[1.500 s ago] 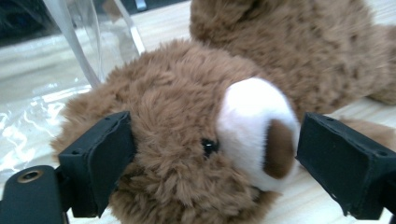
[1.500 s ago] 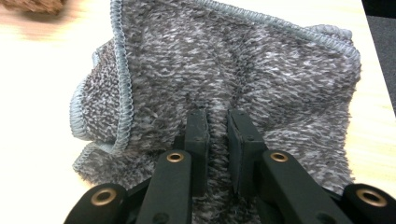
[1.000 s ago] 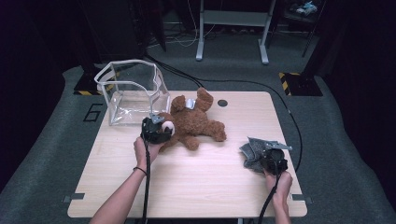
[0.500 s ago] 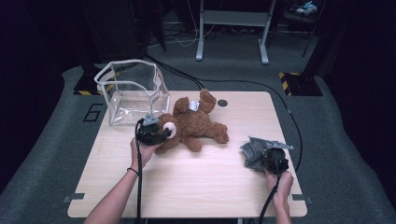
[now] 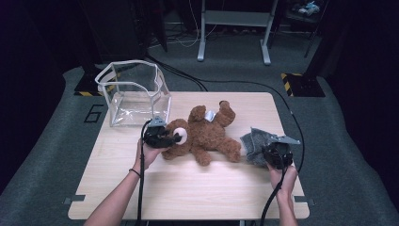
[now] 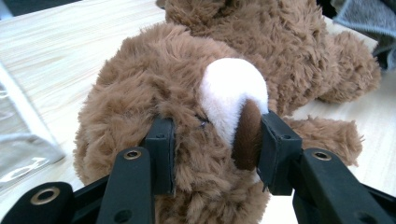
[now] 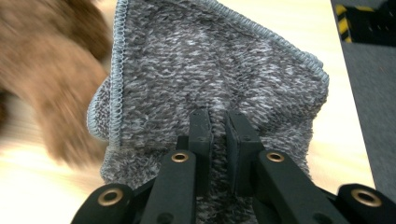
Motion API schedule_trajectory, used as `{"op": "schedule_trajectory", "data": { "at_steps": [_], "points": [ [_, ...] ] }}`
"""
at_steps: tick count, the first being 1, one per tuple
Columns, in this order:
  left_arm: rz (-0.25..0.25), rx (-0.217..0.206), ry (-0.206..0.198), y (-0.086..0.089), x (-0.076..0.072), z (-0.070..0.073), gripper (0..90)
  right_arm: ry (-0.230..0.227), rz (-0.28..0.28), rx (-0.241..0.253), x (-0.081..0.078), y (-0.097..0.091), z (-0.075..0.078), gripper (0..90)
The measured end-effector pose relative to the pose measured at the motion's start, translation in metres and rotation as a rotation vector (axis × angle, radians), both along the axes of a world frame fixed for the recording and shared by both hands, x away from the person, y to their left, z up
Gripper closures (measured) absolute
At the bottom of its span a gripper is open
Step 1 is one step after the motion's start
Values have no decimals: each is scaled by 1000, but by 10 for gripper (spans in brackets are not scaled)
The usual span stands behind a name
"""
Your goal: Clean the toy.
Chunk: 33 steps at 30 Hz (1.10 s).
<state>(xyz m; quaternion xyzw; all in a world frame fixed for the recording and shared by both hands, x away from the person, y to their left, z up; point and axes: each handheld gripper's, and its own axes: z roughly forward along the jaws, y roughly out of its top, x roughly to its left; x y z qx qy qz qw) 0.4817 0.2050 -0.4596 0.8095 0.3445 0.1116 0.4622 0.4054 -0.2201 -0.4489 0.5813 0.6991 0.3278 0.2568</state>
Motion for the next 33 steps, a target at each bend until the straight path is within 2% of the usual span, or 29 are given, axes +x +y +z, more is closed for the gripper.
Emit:
{"op": "schedule_trajectory", "data": {
  "at_steps": [7, 13, 16, 19, 23, 24, 31, 33],
  "points": [
    [-63, 3, 21, -5, 0, 0, 549, -50, 97, 3, 12, 30, 28, 835],
    [-129, 18, 16, -9, -1, 2, 548, -78, 180, -27, 30, 66, 46, 836],
    [-145, 19, 23, -10, -1, 2, 547, -87, 204, -33, 41, 82, 54, 836],
    [-138, 21, 24, -10, -1, 0, 543, -76, 225, -49, 54, 97, 54, 838],
    [-143, 28, 35, -9, -1, -2, 536, -35, 212, -91, 72, 107, 44, 841],
    [-127, 28, 27, -10, -2, -2, 531, -17, 196, -91, 78, 107, 40, 842],
    [-92, 16, 19, -11, -2, -5, 485, 37, 119, -101, 98, 92, 25, 846],
    [-65, 15, 14, -12, -2, -5, 427, 55, 101, -102, 100, 87, 21, 846]
  ]
}}
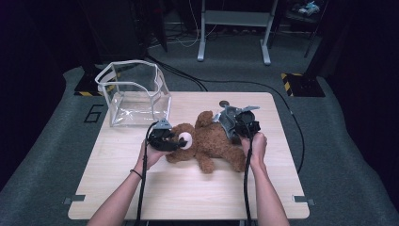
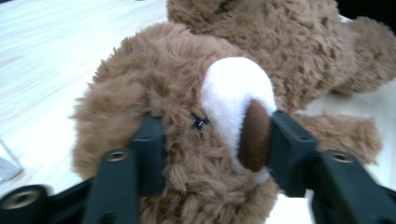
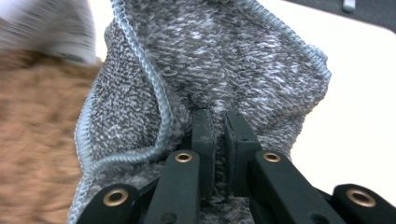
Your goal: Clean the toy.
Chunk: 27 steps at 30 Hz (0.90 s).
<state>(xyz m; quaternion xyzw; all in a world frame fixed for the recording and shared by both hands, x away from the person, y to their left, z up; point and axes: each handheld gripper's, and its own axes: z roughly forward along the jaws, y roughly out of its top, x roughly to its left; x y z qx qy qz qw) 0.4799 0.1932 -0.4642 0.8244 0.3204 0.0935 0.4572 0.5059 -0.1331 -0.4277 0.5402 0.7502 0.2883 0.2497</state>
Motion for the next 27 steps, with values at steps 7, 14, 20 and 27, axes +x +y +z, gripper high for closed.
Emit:
{"op": "schedule_trajectory", "data": {
  "at_steps": [7, 14, 20, 27],
  "points": [
    [58, 35, -42, -6, -7, 4, 266, 8, 0, -14, 1, -2, -2, 846],
    [128, -21, -68, -2, -20, 10, 188, 8, 0, -12, -2, -4, -4, 846],
    [175, -38, -71, 12, -39, 4, 154, 14, -12, -4, -3, -4, -4, 845],
    [186, 37, 31, 16, -41, -29, 189, -6, -8, -3, -5, -4, -2, 846]
  ]
}}
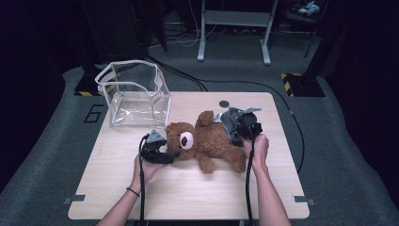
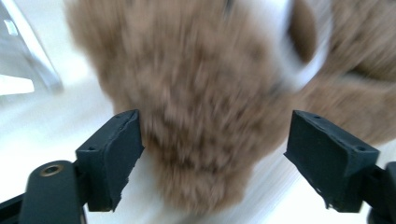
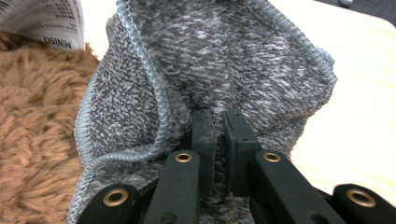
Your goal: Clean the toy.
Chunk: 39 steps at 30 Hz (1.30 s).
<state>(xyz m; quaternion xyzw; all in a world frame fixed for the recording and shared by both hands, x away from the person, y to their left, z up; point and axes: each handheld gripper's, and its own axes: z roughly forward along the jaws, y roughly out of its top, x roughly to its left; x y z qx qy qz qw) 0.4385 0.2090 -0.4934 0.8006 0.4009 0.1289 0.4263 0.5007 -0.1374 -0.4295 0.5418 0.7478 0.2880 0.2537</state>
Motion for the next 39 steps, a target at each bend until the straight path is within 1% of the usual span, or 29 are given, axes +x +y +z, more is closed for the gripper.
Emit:
{"op": "schedule_trajectory", "data": {
  "at_steps": [1, 2, 3, 4, 5, 6, 7, 9, 10, 12, 13, 15, 16, 19, 20, 21, 22, 23, 26, 27, 29, 30, 31, 33, 34, 36, 37, 38, 39],
  "points": [
    [0, -1, 18, 0, 1, -5, 241, -8, 2, 4, -1, 0, 2, 846],
    [8, 1, 27, -1, 1, -10, 345, -16, 5, 9, -3, 1, 5, 847],
    [13, -14, 39, 0, 2, -14, 359, -31, 15, 8, -6, 2, 8, 847],
    [13, -15, 40, 1, 2, -16, 407, -43, 24, 10, -8, 3, 12, 847],
    [7, -7, 33, 2, 2, -17, 462, -49, 35, 18, -10, 5, 16, 848],
    [9, -11, 34, 2, 2, -17, 497, -57, 46, 25, -12, 8, 20, 848],
    [13, -2, 28, 2, 2, -16, 547, -62, 61, 25, -14, 11, 24, 848],
    [1, 4, 30, 3, 3, -15, 619, -71, 92, 46, -17, 20, 31, 850],
    [-1, 9, 31, 3, 3, -14, 652, -79, 108, 43, -18, 25, 34, 850],
    [-4, 13, 27, 2, 4, -14, 711, -76, 145, 58, -19, 35, 36, 852],
    [-10, 29, 21, 2, 4, -13, 731, -73, 156, 46, -18, 40, 35, 853],
    [-13, 24, 20, 2, 4, -13, 754, -48, 162, 47, -15, 46, 30, 855],
    [-9, 13, 23, 2, 4, -14, 759, -39, 159, 43, -12, 47, 26, 856],
    [-10, 2, 17, 3, 5, -14, 766, -13, 137, 53, -7, 43, 18, 858],
    [-7, 4, 15, 3, 5, -14, 768, -14, 136, 44, -5, 40, 17, 859],
    [-8, 0, 13, 3, 5, -14, 769, -1, 122, 38, -4, 39, 16, 860],
    [-7, 0, 10, 3, 5, -15, 770, -10, 118, 17, -2, 35, 15, 860],
    [-10, -1, 12, 4, 5, -15, 770, -5, 107, 4, 0, 32, 14, 860],
    [-4, -8, 6, 4, 5, -15, 770, 7, 72, -16, 7, 18, 9, 860],
    [-14, -6, 12, 5, 6, -14, 770, 16, 60, -20, 10, 14, 8, 860],
    [-8, -12, 6, 5, 6, -15, 770, 19, 37, -41, 14, 4, 5, 860],
    [-9, -12, 2, 5, 6, -15, 769, 34, 18, -36, 14, 0, 4, 860],
    [-9, -17, 6, 5, 6, -14, 769, 34, 9, -39, 16, -5, 4, 860],
    [-15, -17, 3, 6, 6, -14, 769, 32, -6, -30, 16, -13, 6, 860],
    [-18, -19, 3, 6, 6, -14, 769, 28, -10, -18, 15, -16, 9, 859],
    [-19, -12, -4, 5, 6, -13, 769, 7, -20, -9, 12, -21, 17, 859],
    [-29, -10, -3, 6, 6, -13, 770, 3, -22, -4, 11, -22, 22, 859],
    [-26, -15, -6, 5, 7, -13, 770, -17, -18, -8, 10, -23, 27, 859],
    [-28, -15, -7, 5, 7, -13, 769, -21, -20, -1, 9, -23, 32, 859]
  ]
}}
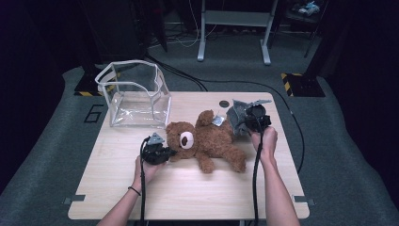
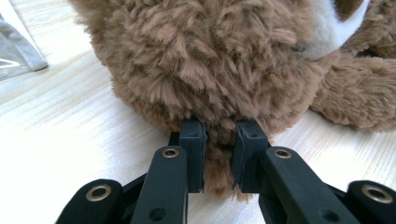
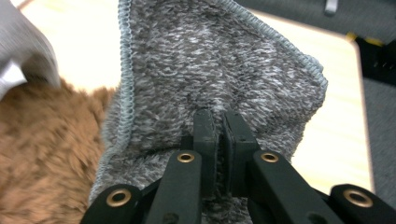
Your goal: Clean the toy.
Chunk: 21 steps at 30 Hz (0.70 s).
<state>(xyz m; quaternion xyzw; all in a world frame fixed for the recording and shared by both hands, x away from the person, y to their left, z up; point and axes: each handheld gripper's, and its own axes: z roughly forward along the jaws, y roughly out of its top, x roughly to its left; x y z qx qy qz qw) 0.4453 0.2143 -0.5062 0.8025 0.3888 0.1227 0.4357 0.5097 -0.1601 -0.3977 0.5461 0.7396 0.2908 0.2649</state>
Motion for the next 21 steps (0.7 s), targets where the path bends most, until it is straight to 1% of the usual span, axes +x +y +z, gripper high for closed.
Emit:
{"op": "schedule_trajectory", "data": {
  "at_steps": [2, 3, 4, 5, 6, 7, 8, 11, 13, 14, 15, 16, 19, 20, 21],
  "points": [
    [-6, -4, 4, 0, 1, 1, 769, -25, 17, 19, 0, 0, 10, 859],
    [-10, -2, 3, 1, 2, 2, 769, -26, 26, 30, 0, 2, 15, 858],
    [-23, 9, 7, 1, 2, 3, 769, -31, 38, 47, 1, 5, 18, 858],
    [-16, 1, 1, 0, 3, 3, 769, -24, 55, 67, 2, 9, 21, 857],
    [-20, 6, 2, 0, 3, 4, 769, -24, 69, 62, 5, 14, 22, 857],
    [-24, 7, 2, 0, 4, 4, 769, -12, 92, 68, 8, 19, 21, 857],
    [-29, 7, 3, 0, 4, 3, 769, 11, 104, 69, 12, 25, 19, 857],
    [-26, 4, 10, 0, 5, 2, 769, 67, 147, 36, 28, 39, 5, 856],
    [-27, 13, 4, 1, 5, 2, 769, 125, 136, 21, 35, 45, -4, 857],
    [-28, 8, 9, 1, 5, 2, 769, 129, 134, 8, 38, 44, -8, 856],
    [-25, 3, 13, 1, 5, 2, 769, 141, 115, -5, 40, 43, -12, 857],
    [-29, 13, 5, 1, 5, 2, 768, 143, 100, -20, 42, 39, -15, 857],
    [-27, 8, 13, 1, 5, 2, 768, 140, 36, -62, 43, 23, -21, 856],
    [-35, 12, 21, 2, 6, 3, 768, 141, 15, -53, 42, 16, -21, 856],
    [-29, 5, 18, 2, 6, 2, 768, 144, -5, -41, 40, 9, -21, 856]
  ]
}}
